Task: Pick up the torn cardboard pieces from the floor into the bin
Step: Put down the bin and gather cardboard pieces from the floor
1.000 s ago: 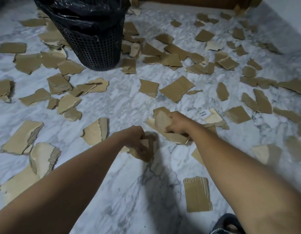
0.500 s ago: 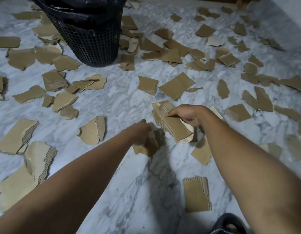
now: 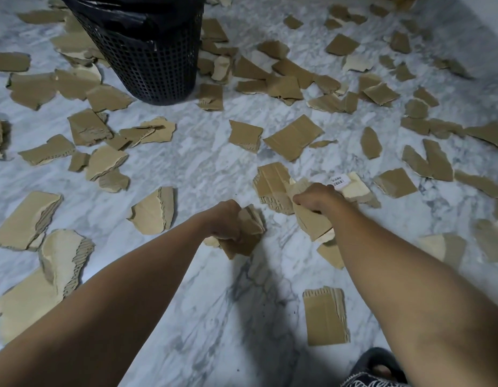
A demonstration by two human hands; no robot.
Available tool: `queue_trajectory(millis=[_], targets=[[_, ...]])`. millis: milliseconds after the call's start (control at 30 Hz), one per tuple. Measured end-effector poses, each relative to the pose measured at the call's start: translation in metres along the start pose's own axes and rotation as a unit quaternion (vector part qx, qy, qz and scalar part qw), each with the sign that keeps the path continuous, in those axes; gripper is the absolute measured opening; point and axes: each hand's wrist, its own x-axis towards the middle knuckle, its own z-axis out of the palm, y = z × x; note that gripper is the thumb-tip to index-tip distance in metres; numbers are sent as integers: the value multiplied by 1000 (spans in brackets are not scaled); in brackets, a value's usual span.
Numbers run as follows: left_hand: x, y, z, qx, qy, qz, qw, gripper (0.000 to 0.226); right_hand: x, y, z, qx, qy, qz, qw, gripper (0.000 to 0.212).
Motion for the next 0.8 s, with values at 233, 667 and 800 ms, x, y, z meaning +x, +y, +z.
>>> queue_trajectory(millis=[233, 667, 800], targets=[[-6, -2, -3, -75, 34, -2, 997, 43, -3, -3, 9, 75, 5, -78, 994, 68], [13, 64, -50, -191, 106, 92, 972, 35, -13, 54, -49, 215, -83, 22, 973, 52], [29, 85, -41, -225, 88, 111, 964, 21, -18, 86, -27, 263, -111, 40, 958, 38]])
